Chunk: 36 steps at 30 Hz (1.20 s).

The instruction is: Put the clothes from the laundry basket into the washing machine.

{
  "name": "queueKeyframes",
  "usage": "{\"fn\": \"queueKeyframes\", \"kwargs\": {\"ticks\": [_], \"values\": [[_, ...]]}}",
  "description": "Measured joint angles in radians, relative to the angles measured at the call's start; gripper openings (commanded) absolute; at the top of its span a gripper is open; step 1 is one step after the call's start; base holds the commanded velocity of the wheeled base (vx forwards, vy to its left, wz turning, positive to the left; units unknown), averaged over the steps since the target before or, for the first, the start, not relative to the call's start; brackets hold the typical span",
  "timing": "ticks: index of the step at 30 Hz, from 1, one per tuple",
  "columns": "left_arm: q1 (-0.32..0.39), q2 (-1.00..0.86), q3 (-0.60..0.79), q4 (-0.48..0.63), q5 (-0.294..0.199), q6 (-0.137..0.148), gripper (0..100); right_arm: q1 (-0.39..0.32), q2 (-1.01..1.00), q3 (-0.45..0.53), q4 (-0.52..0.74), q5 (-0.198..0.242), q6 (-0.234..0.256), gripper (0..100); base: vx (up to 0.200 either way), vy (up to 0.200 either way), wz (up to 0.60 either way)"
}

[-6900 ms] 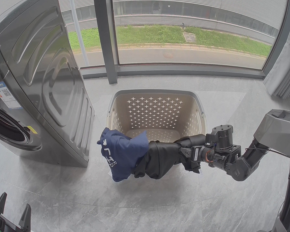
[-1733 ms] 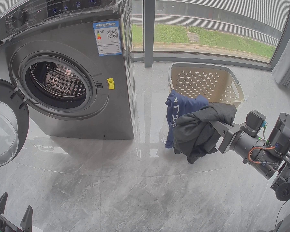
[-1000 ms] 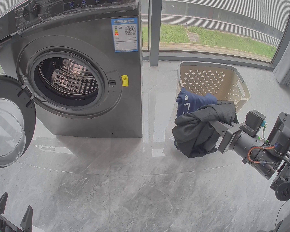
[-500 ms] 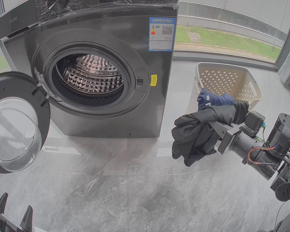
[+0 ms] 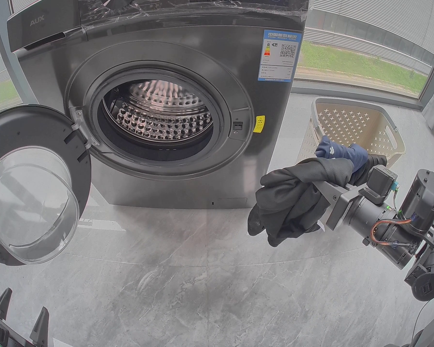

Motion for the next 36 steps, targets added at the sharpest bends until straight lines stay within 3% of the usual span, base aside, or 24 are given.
{"fn": "queueKeyframes", "kwargs": {"ticks": [22, 36], "values": [[-0.002, 0.000, 0.000, 0.001, 0.000, 0.000, 100, 0.000, 0.001, 0.002, 0.000, 0.000, 0.001, 0, 0.000, 0.191, 0.00], [-0.002, 0.000, 0.000, 0.000, 0.000, -0.001, 100, 0.001, 0.001, 0.002, 0.001, 0.001, 0.008, 0, 0.000, 0.000, 0.00]]}}
